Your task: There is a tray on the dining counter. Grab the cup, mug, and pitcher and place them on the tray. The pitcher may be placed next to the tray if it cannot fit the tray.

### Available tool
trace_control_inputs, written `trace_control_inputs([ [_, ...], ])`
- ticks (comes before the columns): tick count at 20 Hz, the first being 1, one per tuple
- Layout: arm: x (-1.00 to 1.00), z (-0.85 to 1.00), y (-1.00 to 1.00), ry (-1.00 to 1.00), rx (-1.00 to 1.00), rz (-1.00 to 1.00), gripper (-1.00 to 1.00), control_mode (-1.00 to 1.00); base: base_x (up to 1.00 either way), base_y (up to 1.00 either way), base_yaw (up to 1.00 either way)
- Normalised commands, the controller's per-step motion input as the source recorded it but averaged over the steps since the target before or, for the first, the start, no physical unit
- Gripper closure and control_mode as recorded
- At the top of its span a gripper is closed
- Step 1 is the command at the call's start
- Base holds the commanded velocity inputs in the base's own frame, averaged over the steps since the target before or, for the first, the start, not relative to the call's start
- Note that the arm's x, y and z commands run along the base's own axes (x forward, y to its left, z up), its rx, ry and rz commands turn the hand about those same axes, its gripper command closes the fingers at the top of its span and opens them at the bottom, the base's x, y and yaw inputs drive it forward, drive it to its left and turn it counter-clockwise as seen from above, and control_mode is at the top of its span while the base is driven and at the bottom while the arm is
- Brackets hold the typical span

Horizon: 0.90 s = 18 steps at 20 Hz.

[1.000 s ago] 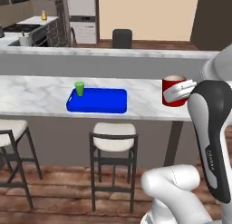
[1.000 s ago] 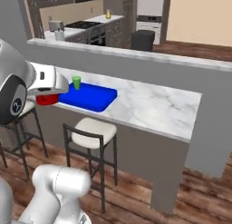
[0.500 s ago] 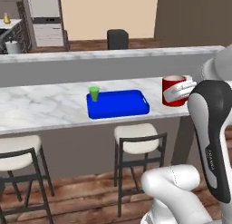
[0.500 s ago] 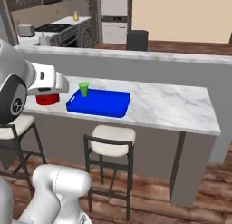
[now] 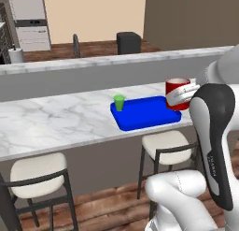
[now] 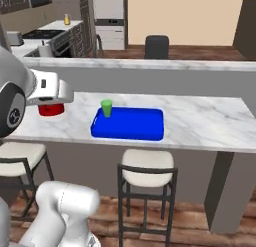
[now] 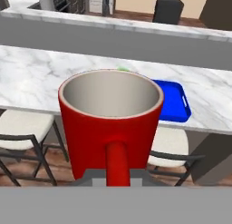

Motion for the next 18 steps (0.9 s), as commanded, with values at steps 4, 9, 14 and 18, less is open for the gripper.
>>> trace_control_inputs([
  [4,0.0,0.0,0.0,0.0,0.0,0.0,1.0,1.0,0.47,0.02,0.0],
  [9,0.0,0.0,0.0,0.0,0.0,0.0,1.0,1.0,0.47,0.01,0.0],
  [14,0.0,0.0,0.0,0.0,0.0,0.0,1.0,1.0,0.52,0.02,0.0],
  [18,0.0,0.0,0.0,0.0,0.0,0.0,1.0,1.0,0.47,0.02,0.0],
])
